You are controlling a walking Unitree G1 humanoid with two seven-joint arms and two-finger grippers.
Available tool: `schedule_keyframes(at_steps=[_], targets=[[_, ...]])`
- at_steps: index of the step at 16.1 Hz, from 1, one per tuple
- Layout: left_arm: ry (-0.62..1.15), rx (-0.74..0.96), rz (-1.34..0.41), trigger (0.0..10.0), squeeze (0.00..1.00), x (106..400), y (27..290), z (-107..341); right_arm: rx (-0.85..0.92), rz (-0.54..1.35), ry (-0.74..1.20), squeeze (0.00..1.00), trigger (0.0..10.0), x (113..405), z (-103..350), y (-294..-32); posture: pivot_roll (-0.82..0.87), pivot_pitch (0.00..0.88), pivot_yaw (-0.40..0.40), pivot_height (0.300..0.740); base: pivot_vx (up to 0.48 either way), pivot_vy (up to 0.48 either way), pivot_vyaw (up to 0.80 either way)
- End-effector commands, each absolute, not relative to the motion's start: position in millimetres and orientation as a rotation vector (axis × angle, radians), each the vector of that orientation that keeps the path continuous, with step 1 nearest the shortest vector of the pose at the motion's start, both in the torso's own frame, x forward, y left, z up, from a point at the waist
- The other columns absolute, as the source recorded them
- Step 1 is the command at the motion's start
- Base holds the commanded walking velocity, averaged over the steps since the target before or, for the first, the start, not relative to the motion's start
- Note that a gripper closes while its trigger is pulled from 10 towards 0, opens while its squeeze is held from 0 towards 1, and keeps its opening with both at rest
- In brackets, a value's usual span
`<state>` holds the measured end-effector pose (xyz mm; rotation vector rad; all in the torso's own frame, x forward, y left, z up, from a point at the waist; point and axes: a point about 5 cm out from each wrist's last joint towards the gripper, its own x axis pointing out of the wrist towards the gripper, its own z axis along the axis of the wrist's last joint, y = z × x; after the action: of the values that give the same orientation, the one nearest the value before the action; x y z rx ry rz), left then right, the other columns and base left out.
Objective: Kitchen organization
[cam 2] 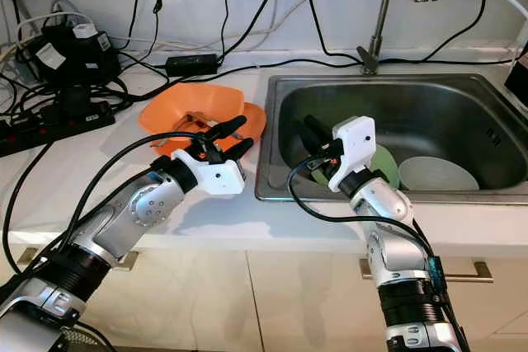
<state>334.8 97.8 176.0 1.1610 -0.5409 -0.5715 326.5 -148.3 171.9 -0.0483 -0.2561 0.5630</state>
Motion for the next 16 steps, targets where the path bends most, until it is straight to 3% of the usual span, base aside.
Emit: schedule_keyframes(at_steps=[1,2,3,4,16], targets=[[-0.547,1.188,-0.556,0.0,0.0,338.6,98.3,179.5,-0.066,0.562,-0.274,0.0,10.0,325.8,176.7,-148.0,0.0,0.0,0.087,0.74,0.0,0.0,0.0],[-0.544,1.198,-0.542,0.0,0.0,339.7,99.5,180.0,-0.067,0.563,-0.276,0.0,10.0,326.2,177.2,-147.7,0.0,0.0,0.087,0.74,0.0,0.0,0.0],[-0.537,1.204,-0.53,3.7,0.0,340.6,100.8,179.8,-0.066,0.565,-0.277,0.0,10.0,326.4,177.2,-147.1,0.01,0.0,0.085,0.74,0.0,0.0,0.0],[-0.53,1.209,-0.524,10.0,0.0,341.6,102.0,179.7,-0.067,0.571,-0.279,0.0,10.0,326.3,177.7,-145.8,0.01,0.0,0.083,0.74,0.0,0.0,0.0],[-0.499,1.204,-0.477,10.0,0.0,350.2,96.7,176.2,-0.084,0.611,-0.277,0.0,10.0,329.3,182.9,-146.9,0.01,0.0,0.028,0.74,0.0,0.0,0.0]])
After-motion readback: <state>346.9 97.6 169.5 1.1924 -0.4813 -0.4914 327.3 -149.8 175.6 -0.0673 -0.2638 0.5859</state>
